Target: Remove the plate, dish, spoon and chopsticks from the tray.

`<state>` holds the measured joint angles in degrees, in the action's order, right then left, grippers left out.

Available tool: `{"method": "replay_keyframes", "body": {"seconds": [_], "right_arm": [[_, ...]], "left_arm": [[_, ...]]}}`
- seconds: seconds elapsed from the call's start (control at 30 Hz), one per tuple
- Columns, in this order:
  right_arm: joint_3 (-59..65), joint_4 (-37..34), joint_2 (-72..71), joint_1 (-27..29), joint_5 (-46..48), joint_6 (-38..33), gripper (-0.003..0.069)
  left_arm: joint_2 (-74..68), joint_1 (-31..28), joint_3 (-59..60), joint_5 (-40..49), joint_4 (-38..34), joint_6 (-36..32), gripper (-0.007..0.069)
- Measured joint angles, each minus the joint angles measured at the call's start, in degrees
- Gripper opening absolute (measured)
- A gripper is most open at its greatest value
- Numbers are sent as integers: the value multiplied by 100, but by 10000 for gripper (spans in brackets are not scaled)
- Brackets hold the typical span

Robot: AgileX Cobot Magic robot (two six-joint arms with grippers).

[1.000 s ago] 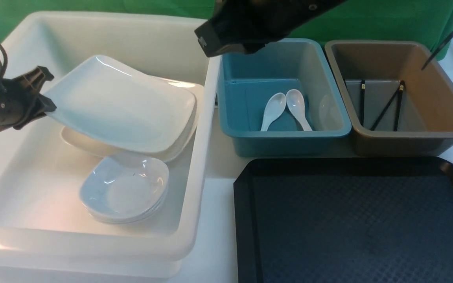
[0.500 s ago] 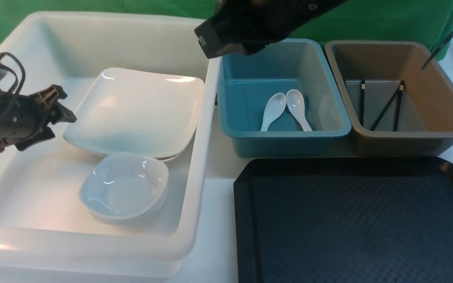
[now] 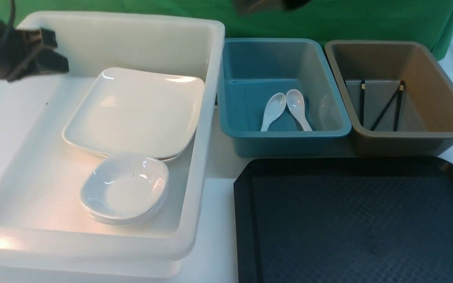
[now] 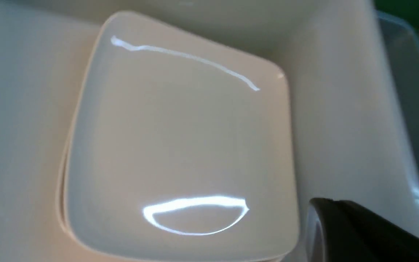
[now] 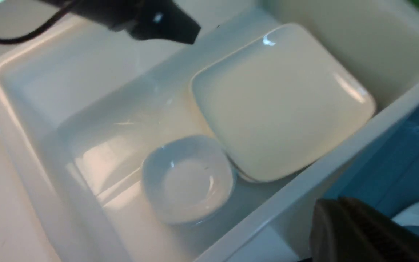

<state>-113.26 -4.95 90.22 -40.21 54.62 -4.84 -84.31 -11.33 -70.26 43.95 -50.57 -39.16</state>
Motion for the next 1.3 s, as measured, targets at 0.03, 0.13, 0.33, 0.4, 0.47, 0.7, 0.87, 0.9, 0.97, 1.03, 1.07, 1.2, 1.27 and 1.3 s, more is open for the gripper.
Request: {"method": "replay_keyframes", "body": {"seconds": [0.03, 0.13, 0.33, 0.4, 0.47, 0.7, 0.87, 0.9, 0.97, 1.03, 1.07, 1.2, 1.27, 1.3], "right_arm": [[-13, 198, -145, 0, 12, 114, 31], [-18, 942, -708, 0, 86, 484, 31], [583, 1774, -2084, 0, 73, 1070, 31], [1184, 1827, -2676, 0, -198, 1256, 31], [2005, 1998, -3315, 0, -686, 1484, 31], [5390, 3139, -5693, 0, -2955, 2821, 31], [7111, 3756, -7070, 0, -4060, 3029, 31], [7357, 3789, -7255, 0, -4160, 3054, 31], [7710, 3812, -7640, 0, -4293, 3136, 31], [7917, 3827, -7946, 0, -4345, 3232, 32], [7993, 3834, -8059, 0, -4361, 3257, 36], [8049, 3858, -8175, 0, -4361, 3277, 48], [8049, 3872, -8175, 0, -4361, 3290, 55], [8049, 3872, -8175, 0, -4361, 3290, 57]], "left_arm": [[184, 80, -8, 6, 0, -28, 5], [866, 552, -21, 75, -7, -88, 1], [1990, 1801, -21, 269, 524, -45, 1], [2389, 2199, -21, 310, 855, 189, 1], [2766, 2508, -21, 379, 1129, 464, 1], [4128, 2806, 639, 397, 1444, 1013, 1], [5267, 2806, 1847, -60, 1822, 1563, 1], [5470, 2806, 2086, -159, 1893, 1625, 1], [5957, 2806, 2682, -425, 1956, 1707, 1], [6435, 2806, 3369, -759, 1972, 1829, 1], [6652, 2806, 3690, -950, 1978, 1905, 1], [7076, 2806, 4416, -1421, 1988, 2158, 1], [7182, 2806, 4629, -1624, 1988, 2184, 2], [7205, 2806, 4718, -1716, 1988, 2201, 2]]}}
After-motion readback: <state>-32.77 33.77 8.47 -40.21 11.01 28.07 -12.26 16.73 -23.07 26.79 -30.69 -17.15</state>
